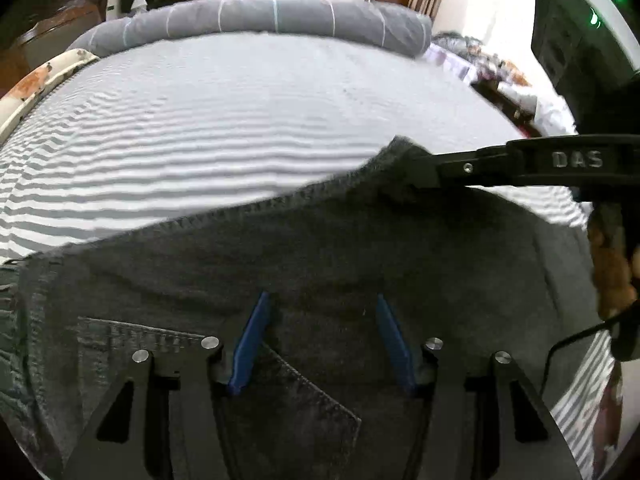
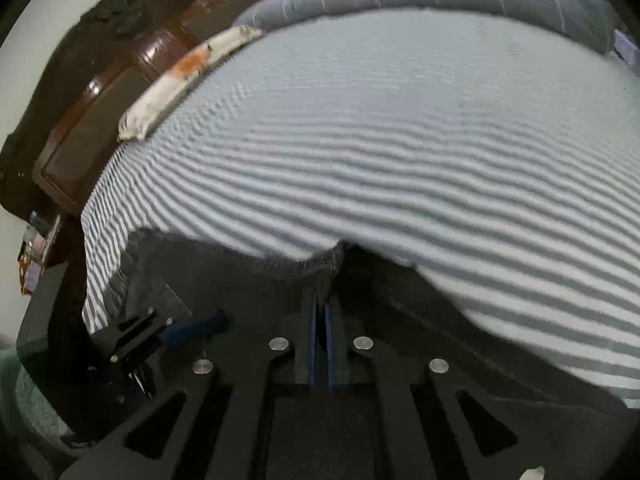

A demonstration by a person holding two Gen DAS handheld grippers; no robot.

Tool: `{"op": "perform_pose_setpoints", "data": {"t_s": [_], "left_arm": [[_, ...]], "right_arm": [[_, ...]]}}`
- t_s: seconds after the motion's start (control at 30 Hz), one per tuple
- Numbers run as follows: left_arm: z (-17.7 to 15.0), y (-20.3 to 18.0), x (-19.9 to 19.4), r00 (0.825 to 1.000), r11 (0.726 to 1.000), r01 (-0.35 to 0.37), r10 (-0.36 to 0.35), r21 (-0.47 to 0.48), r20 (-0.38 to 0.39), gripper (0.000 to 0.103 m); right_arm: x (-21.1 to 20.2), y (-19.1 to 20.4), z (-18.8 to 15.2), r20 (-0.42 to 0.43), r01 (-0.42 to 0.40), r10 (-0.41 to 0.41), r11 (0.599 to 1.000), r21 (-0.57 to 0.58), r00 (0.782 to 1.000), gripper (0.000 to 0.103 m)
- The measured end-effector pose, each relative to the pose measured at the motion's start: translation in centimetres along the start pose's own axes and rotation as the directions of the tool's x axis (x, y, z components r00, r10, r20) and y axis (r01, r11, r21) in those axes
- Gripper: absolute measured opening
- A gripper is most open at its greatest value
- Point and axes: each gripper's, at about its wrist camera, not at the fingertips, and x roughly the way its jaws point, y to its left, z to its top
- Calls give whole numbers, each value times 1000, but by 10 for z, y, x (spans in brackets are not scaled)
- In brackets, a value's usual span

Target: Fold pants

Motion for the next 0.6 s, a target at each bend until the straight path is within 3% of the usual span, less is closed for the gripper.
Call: {"op": "perform_pose_setpoints", "data": {"t_s": [0.13, 0.3, 0.4, 0.5, 0.6], "left_arm": [[0, 4, -18, 999, 1000, 23, -23, -15, 33, 56], [-11, 0, -15, 1000, 1000, -6, 6, 9, -18, 56], [-12, 5, -8, 998, 1000, -23, 23, 2, -54, 56], [-8, 6, -12, 999, 1000, -26, 25, -13, -45, 56], [-6, 3, -19, 1000, 1000, -15, 15, -17, -27, 56]], "right_arm": [[5, -17, 23, 47, 31, -32, 999, 39, 998, 2], [37, -34, 40, 24, 50, -52, 993, 104, 998, 0], [49, -33, 37, 3, 113, -114, 990, 82, 993, 4], [30, -35, 33, 66, 94, -104, 987, 133, 992, 6], [2, -25, 26, 116, 68, -80, 992, 109, 990, 6]]}}
